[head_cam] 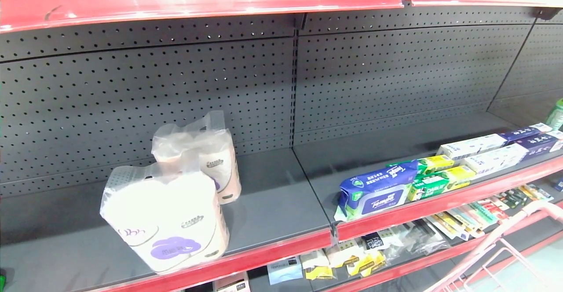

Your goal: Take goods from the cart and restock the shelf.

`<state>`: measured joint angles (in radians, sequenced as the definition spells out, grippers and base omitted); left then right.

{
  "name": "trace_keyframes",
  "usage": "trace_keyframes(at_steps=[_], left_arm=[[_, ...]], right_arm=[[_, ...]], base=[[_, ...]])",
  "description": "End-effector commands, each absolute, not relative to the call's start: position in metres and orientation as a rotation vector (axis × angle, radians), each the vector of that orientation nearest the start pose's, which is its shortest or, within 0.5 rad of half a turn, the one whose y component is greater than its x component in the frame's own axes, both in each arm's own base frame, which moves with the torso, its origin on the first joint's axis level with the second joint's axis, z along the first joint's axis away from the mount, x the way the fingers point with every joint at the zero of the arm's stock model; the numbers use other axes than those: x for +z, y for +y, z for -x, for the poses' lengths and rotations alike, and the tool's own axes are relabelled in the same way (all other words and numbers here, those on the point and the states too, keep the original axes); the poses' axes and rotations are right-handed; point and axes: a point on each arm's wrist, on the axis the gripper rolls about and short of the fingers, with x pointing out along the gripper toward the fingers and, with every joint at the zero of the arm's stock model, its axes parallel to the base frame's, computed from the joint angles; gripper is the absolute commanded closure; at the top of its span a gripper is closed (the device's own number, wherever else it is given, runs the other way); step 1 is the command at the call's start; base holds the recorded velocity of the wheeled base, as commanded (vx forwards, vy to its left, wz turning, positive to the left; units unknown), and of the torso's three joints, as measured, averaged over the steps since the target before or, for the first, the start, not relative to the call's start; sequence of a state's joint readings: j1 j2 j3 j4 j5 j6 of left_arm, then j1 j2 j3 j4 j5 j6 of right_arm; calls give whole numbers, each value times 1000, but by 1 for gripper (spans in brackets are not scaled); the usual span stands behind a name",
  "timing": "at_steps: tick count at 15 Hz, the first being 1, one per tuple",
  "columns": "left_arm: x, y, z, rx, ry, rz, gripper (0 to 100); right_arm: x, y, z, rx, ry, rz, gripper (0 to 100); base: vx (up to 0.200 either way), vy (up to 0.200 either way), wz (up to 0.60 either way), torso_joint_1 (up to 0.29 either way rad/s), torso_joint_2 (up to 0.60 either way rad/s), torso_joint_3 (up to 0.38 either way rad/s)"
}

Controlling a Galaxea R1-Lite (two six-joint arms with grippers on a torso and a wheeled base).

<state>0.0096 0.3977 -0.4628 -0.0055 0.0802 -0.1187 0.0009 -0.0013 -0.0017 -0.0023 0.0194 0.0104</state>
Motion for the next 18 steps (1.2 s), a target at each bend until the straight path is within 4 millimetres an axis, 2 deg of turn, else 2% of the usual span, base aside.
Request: trace_keyframes(at_steps=[1, 2, 3, 6, 7, 13, 15, 18], left_arm=[[219, 13, -72, 349, 242, 92, 0], [197, 14, -75, 353, 334, 81, 0], [186, 14, -75, 357, 384, 71, 0], [175, 18, -72, 409, 488, 79, 0], [168, 19, -74, 413, 573, 86, 0], [147, 31, -112, 440, 781, 110, 0], [141, 33, -121, 402, 828, 130, 0], [128, 42, -147, 389, 868, 155, 0]], right_arm=[[76, 0, 23, 22, -4, -11, 0], [76, 0, 23, 20, -4, -11, 0], [76, 0, 23, 22, -4, -11, 0], [76, 0, 23, 22, -4, -11, 0], [76, 0, 23, 22, -4, -11, 0], [76, 0, 23, 22, -4, -11, 0], [76, 0, 23, 22, -4, -11, 0], [76, 0, 23, 22, -4, -11, 0]], base=[[0, 0, 0, 0, 0, 0], [0, 0, 0, 0, 0, 0], [0, 0, 0, 0, 0, 0], [0, 0, 0, 0, 0, 0], [0, 0, 0, 0, 0, 0], [0, 0, 0, 0, 0, 0], [0, 0, 0, 0, 0, 0], [0, 0, 0, 0, 0, 0]])
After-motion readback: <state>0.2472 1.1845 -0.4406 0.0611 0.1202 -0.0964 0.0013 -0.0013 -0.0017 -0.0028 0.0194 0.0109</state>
